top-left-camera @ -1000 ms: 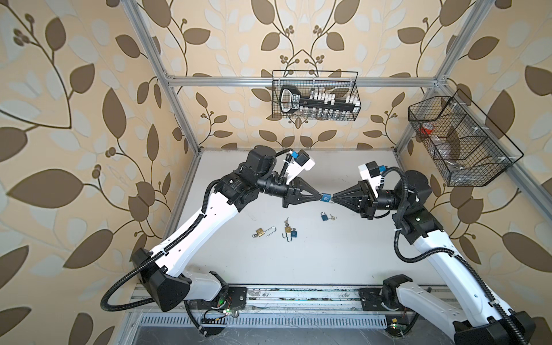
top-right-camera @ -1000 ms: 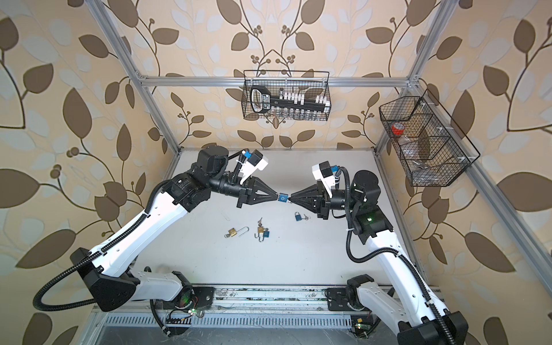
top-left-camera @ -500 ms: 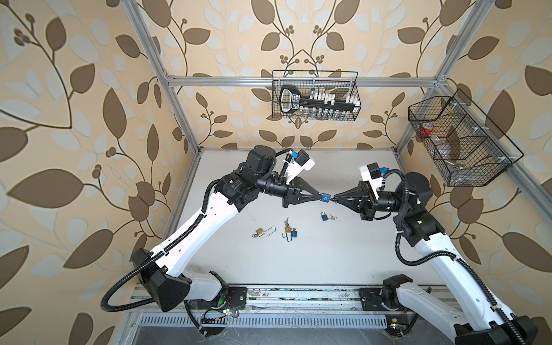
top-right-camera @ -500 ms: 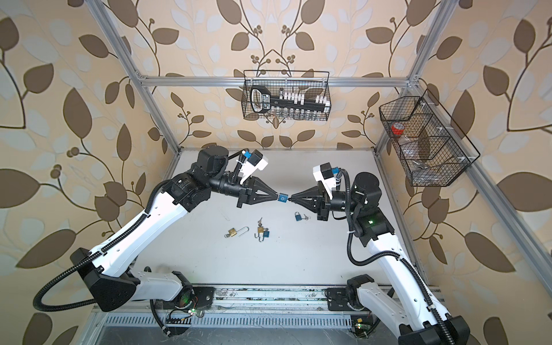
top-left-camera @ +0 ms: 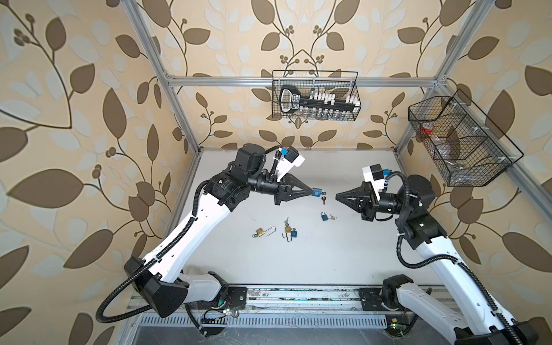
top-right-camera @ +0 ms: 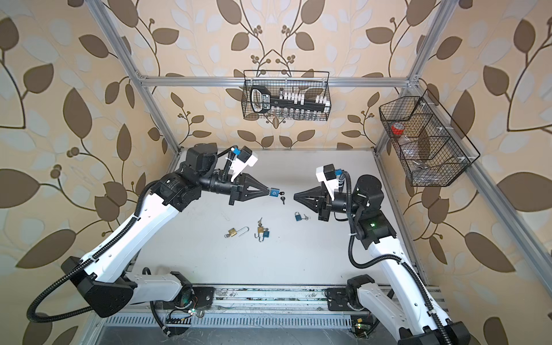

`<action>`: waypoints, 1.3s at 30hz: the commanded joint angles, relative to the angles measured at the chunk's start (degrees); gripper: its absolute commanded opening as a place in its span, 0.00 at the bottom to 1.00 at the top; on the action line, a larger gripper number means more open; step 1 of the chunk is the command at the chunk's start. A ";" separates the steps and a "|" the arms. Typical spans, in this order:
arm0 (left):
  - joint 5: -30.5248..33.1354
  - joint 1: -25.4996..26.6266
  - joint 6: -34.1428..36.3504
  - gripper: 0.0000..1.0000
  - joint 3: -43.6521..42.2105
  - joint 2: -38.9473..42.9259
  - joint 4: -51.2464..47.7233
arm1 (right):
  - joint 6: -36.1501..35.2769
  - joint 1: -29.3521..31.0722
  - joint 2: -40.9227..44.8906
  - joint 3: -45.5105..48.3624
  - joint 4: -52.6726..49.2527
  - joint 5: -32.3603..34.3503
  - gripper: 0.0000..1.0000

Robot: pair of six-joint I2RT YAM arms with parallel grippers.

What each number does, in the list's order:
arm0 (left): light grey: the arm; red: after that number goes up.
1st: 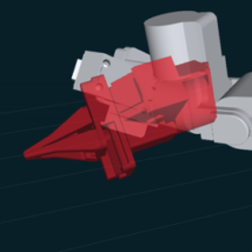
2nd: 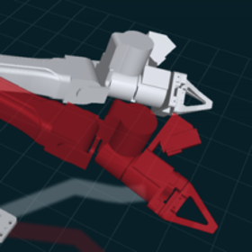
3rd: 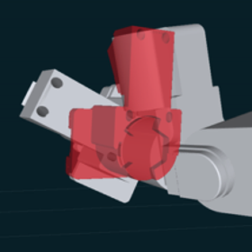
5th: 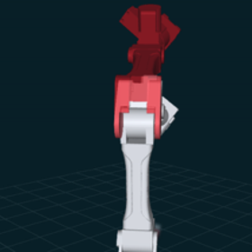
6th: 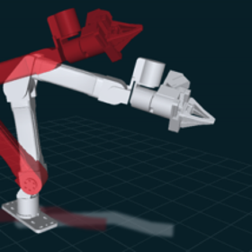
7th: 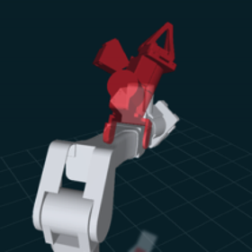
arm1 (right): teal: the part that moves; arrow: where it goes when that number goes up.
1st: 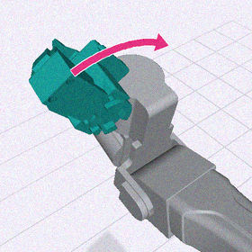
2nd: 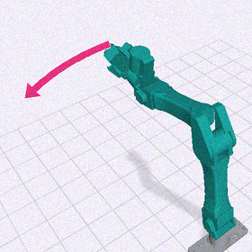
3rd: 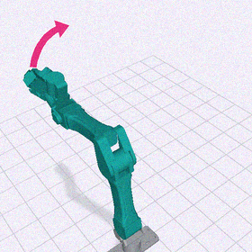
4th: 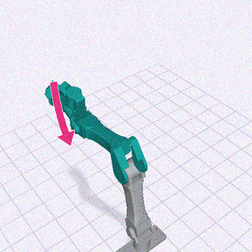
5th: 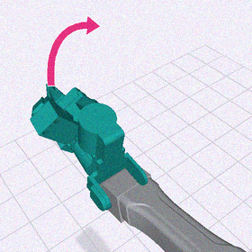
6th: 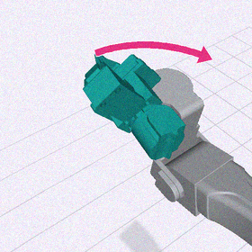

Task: Lock with the key

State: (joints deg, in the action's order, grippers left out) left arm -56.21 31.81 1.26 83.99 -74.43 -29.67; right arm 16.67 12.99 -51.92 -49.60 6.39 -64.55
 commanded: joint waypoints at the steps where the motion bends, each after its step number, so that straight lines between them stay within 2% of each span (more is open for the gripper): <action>1: -4.05 0.13 -0.48 0.00 -0.13 0.41 1.92 | 2.57 0.08 -0.60 0.79 5.01 -2.19 0.36; 3: -4.96 0.74 -0.80 0.00 -0.13 -0.47 2.57 | 3.59 0.83 -1.32 0.46 6.78 -2.53 0.51; 5: -4.80 1.85 -0.81 0.00 0.17 -1.10 2.70 | 3.27 1.90 -2.05 -0.36 6.64 -1.98 0.57; 12: -4.37 3.48 -0.88 0.00 0.22 -1.57 3.22 | 2.87 4.38 -3.84 -1.29 7.29 -0.35 0.56; 16: -4.18 3.70 -1.04 0.00 -0.06 -1.55 3.39 | 3.28 4.51 -3.98 -1.38 7.81 -0.59 0.47; 20: -3.94 3.85 -0.84 0.00 -0.05 -1.59 3.38 | 3.53 4.67 -4.03 -1.13 7.76 -0.77 0.26; 26: -2.97 3.82 -0.39 0.00 0.03 -1.37 3.58 | 3.06 4.65 -3.62 -1.00 7.03 -0.49 0.01; 33: -2.76 1.64 -2.13 0.00 -1.76 0.33 6.61 | -0.06 4.58 -2.15 -0.68 2.97 0.55 0.00; 39: -2.55 -0.45 -1.06 0.00 -1.20 1.30 4.47 | -1.41 3.32 -0.19 0.37 1.32 1.84 0.00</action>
State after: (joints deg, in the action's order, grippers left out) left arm -58.28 33.76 -0.23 82.06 -76.44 -26.28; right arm 17.28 17.45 -54.50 -49.65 9.43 -63.09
